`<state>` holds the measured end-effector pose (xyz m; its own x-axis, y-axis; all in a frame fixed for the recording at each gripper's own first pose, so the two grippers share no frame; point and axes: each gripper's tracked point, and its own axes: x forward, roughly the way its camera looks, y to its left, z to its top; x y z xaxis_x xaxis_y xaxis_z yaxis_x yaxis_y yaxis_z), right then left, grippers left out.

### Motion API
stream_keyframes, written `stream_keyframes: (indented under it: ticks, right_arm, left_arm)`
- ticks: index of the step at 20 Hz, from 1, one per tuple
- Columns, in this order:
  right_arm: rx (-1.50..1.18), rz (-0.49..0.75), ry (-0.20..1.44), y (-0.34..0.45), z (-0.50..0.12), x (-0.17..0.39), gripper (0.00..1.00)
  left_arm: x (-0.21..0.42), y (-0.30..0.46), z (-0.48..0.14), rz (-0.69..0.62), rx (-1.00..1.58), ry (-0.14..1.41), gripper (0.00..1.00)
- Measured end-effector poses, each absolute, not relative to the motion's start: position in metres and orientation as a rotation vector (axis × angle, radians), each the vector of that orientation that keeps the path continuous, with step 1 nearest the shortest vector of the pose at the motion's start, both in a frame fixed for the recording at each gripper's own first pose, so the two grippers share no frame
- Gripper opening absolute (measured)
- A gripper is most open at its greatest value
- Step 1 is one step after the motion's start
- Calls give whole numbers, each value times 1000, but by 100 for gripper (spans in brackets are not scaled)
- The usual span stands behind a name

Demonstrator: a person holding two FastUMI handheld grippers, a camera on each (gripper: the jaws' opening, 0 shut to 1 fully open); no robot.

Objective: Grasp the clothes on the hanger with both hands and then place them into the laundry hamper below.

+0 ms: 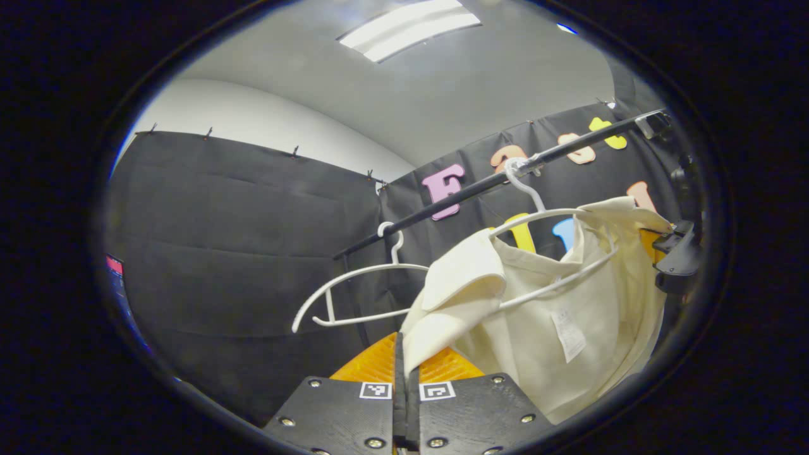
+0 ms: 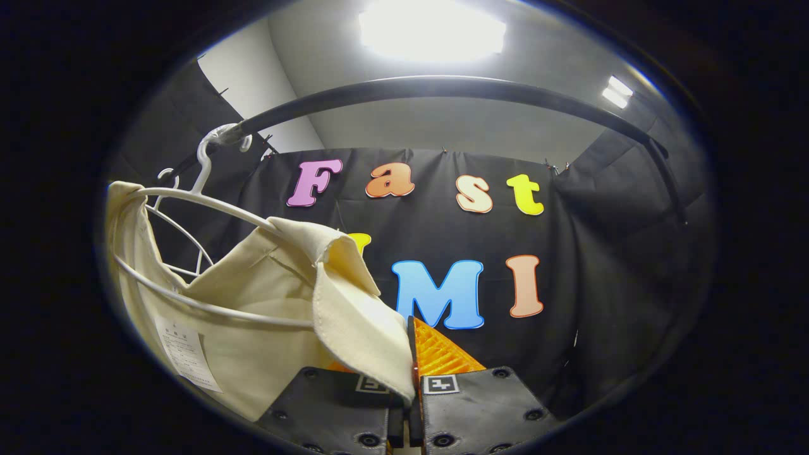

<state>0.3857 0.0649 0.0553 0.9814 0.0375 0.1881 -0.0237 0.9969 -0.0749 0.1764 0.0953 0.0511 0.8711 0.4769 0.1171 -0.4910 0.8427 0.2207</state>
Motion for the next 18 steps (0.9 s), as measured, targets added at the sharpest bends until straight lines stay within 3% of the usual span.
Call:
stream_keyframes:
  ticks: [12,18]
  right_arm:
    - [-21,-12,-212,42,64,429,7]
    - [52,74,-117,59,36,468,7]
  left_arm:
    - [179,136,97,560,214,-157,2]
    - [197,163,108,556,178,-172,2]
